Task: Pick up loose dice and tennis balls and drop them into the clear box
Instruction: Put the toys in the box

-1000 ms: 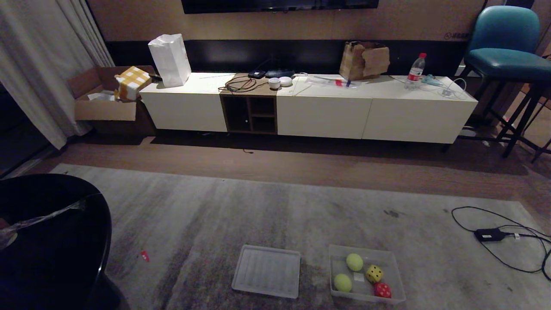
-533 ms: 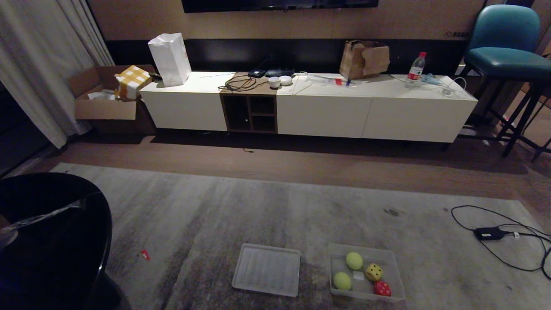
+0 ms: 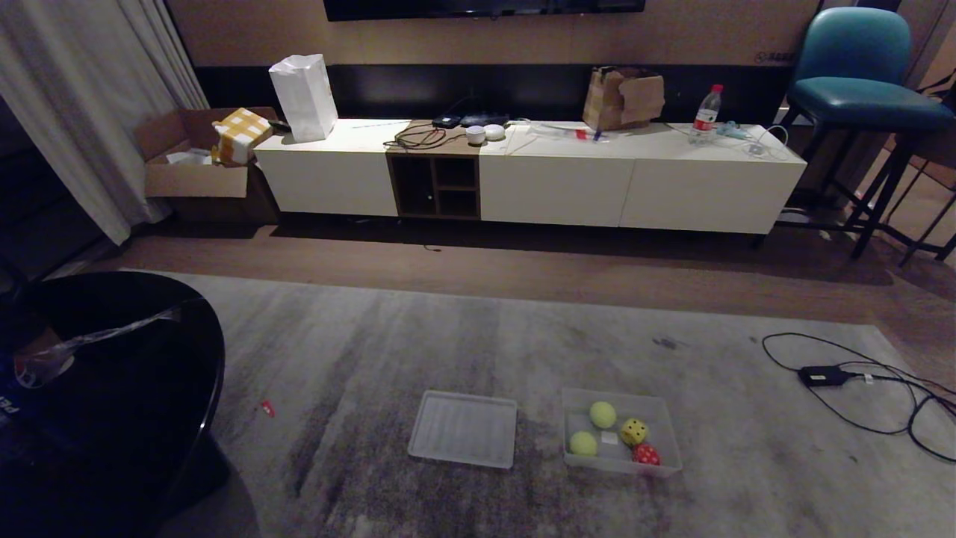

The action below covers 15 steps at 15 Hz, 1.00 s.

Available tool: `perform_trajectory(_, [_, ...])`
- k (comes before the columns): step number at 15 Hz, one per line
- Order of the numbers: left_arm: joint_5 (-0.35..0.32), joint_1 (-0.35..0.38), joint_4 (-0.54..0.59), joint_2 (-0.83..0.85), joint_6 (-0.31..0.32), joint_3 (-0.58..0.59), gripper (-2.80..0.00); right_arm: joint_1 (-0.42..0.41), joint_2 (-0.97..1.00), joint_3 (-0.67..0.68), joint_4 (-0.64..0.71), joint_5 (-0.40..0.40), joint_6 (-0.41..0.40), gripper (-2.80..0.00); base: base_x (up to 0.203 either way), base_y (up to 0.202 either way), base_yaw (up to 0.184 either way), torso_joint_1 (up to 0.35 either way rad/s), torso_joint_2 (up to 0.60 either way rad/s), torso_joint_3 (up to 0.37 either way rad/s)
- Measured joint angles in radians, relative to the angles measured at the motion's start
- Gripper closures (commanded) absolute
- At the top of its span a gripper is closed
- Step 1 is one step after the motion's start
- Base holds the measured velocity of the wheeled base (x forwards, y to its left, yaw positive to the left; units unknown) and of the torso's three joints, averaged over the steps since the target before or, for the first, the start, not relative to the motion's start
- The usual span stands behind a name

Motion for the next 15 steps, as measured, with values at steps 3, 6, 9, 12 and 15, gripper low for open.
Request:
perform_trajectory(3, [-0.001, 0.0, 0.0, 0.0, 0.003, 0.0, 0.0, 0.001, 0.0, 0.0, 0.0, 0.0, 0.0, 0.0, -0.08, 0.0, -0.001, 0.003, 0.0, 0.001])
perform_trajectory(6, [0.0, 0.0, 0.0, 0.0, 0.003, 0.0, 0.0, 0.0, 0.0, 0.0, 0.001, 0.0, 0.0, 0.0, 0.0, 0.0, 0.0, 0.0, 0.0, 0.0])
perform_trajectory(9, [-0.001, 0.0, 0.0, 0.0, 0.002, 0.0, 0.0, 0.0, 0.0, 0.0, 0.0, 0.0, 0.0, 0.0, 0.0, 0.0, 0.0, 0.003, 0.0, -0.047])
perform_trajectory(12, [-0.001, 0.0, 0.0, 0.0, 0.002, 0.0, 0.0, 0.0, 0.0, 0.0, 0.0, 0.0, 0.0, 0.0, 0.0, 0.0, 0.0, 0.003, 0.0, -0.176])
perform_trajectory(15, [-0.001, 0.0, 0.0, 0.0, 0.002, 0.0, 0.0, 0.001, 0.0, 0.0, 0.0, 0.0, 0.0, 0.0, 0.0, 0.0, 0.0, 0.002, 0.0, -0.191])
